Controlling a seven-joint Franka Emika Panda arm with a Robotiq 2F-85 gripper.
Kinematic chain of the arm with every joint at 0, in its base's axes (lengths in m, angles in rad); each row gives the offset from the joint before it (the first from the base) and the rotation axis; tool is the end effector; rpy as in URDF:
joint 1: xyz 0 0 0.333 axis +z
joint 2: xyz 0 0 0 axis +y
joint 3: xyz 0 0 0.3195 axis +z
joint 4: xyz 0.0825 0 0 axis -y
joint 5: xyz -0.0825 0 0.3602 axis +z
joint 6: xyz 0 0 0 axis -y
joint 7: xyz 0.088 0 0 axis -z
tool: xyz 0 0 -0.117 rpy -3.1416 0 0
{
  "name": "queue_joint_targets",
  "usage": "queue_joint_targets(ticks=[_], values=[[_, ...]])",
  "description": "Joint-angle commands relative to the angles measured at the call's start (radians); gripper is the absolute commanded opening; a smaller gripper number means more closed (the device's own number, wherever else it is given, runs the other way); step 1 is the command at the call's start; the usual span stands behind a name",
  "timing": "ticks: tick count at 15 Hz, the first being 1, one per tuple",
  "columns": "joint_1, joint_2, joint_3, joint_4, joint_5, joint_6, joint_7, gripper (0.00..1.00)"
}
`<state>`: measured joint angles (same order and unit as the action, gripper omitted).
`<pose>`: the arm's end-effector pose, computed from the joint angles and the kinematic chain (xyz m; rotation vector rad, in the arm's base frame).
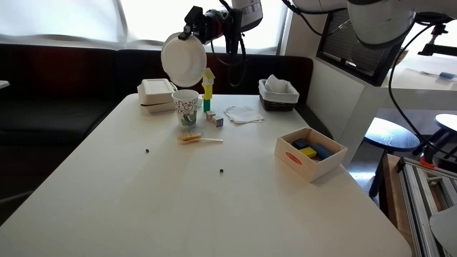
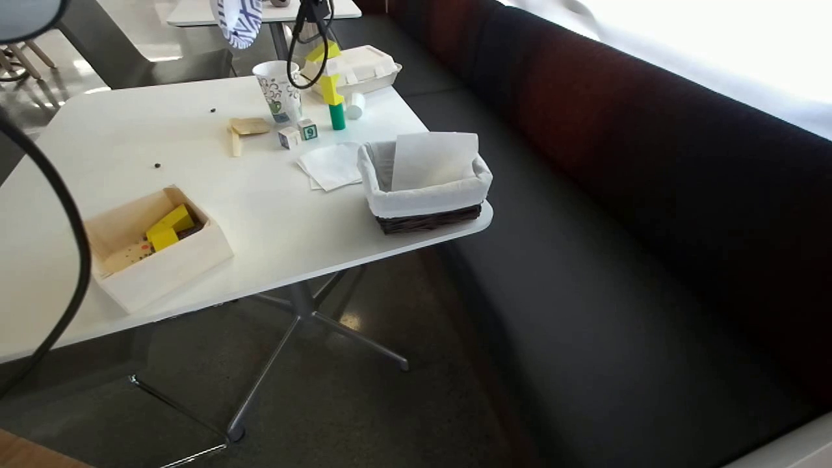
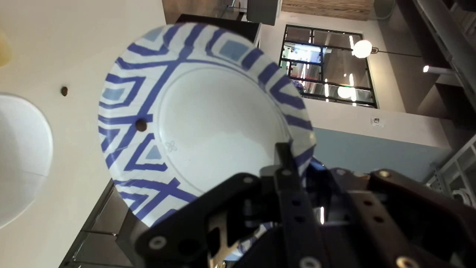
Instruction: Pour the contents in the bowl into the coffee cup.
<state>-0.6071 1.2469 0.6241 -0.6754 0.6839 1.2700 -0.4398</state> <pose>0.7079 -0.1512 0.3048 -1.7446 -0.2364 0.0108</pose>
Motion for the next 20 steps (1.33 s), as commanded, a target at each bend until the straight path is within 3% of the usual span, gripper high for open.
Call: queue_joint_targets(ticks=[1, 11, 20], values=[[-0.003, 0.054, 0.031, 0.059, 0.03, -0.042, 0.002, 0.02], [0.002, 0.063, 0.054, 0.077, 0.02, -0.027, 0.018, 0.02], [-0.027, 0.111, 0.113, 0.102, 0.055, -0.101, 0.01, 0.02]])
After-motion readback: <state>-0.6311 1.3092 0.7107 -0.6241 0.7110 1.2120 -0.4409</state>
